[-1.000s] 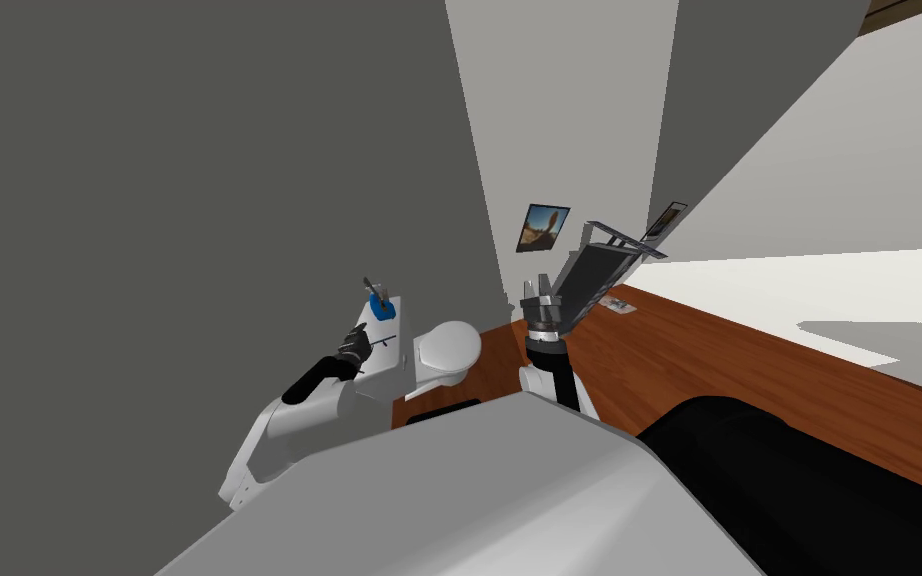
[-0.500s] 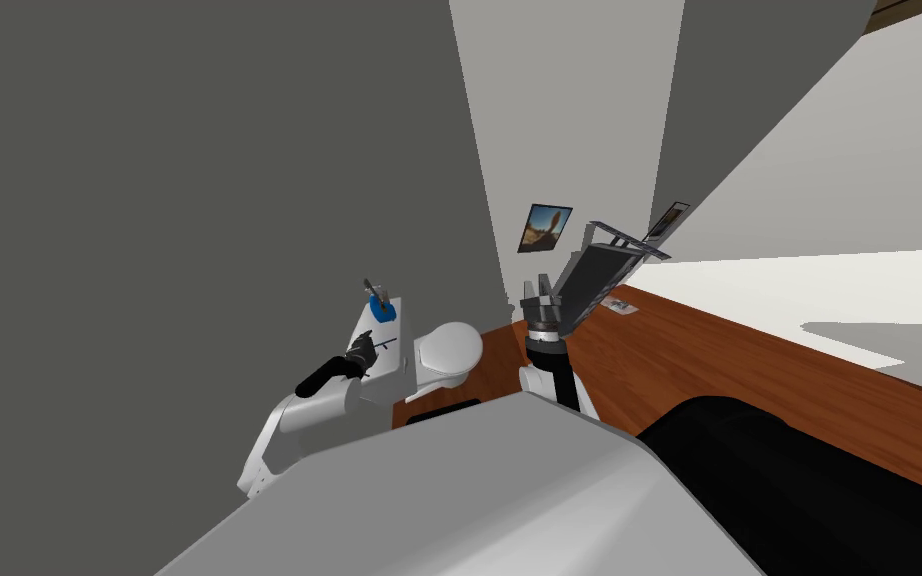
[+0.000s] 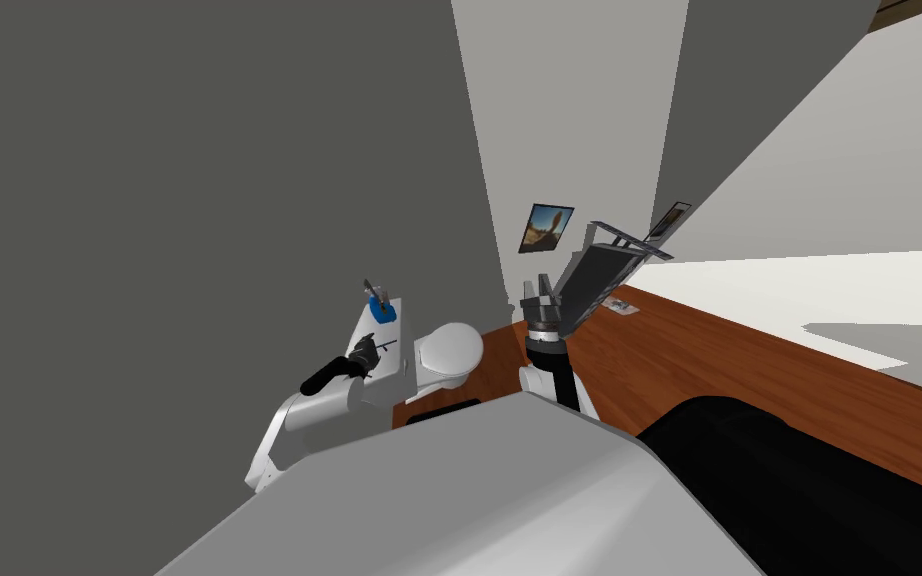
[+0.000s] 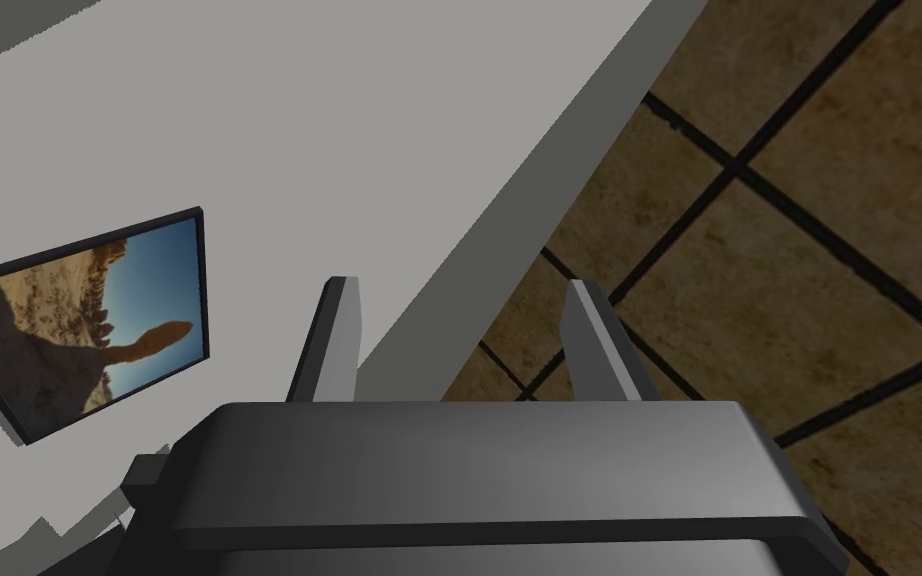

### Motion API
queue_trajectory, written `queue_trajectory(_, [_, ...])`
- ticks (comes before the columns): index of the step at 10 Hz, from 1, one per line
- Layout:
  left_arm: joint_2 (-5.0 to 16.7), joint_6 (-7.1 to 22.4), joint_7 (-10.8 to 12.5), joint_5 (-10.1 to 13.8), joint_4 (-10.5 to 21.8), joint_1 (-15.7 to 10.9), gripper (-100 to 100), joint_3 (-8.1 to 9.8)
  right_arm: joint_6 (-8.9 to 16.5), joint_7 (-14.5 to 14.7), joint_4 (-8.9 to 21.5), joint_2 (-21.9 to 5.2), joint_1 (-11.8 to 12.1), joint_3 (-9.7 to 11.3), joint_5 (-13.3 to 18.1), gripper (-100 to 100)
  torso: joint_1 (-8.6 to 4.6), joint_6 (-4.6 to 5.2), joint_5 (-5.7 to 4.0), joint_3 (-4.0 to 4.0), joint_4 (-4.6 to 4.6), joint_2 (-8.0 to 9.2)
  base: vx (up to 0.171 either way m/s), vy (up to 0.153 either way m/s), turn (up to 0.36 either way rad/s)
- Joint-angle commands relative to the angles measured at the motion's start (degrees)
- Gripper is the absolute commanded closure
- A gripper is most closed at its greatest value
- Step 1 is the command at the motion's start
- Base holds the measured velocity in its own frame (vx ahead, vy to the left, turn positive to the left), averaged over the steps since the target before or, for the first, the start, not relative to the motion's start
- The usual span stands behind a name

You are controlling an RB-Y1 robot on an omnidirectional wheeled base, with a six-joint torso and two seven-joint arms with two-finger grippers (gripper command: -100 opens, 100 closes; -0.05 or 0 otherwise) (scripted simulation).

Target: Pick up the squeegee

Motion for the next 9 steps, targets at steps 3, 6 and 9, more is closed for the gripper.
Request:
queue_trajectory(3, [-0.1, -1.0, 0.0, -0.1, 1.3, -0.4, 100, 0.07, 0.0, 0.0, 0.0, 0.0, 0.0, 0.0, 0.0, 0, -0.02, 0.0, 0.0, -0.02, -0.01, -0.01, 0.027, 0.003, -0.001])
queue_trajectory(6, [-0.1, -1.0, 0.0, -0.1, 1.3, -0.5, 100, 0.09, 0.0, 0.0, 0.0, 0.0, 0.0, 0.0, 0.0, 0, -0.04, 0.02, -0.02, 0.05, 0.0, 0.1, 0.0, 0.0, 0.0])
queue_trajectory(9, [-0.1, 0.3, 0.0, -0.1, -0.6, 0.2, 100, -0.1, 0.0, 0.0, 0.0, 0.0, 0.0, 0.0, 0.0, 0, -0.06, 0.02, -0.03, 0.05, 0.01, 0.11, -0.011, -0.001, -0.001])
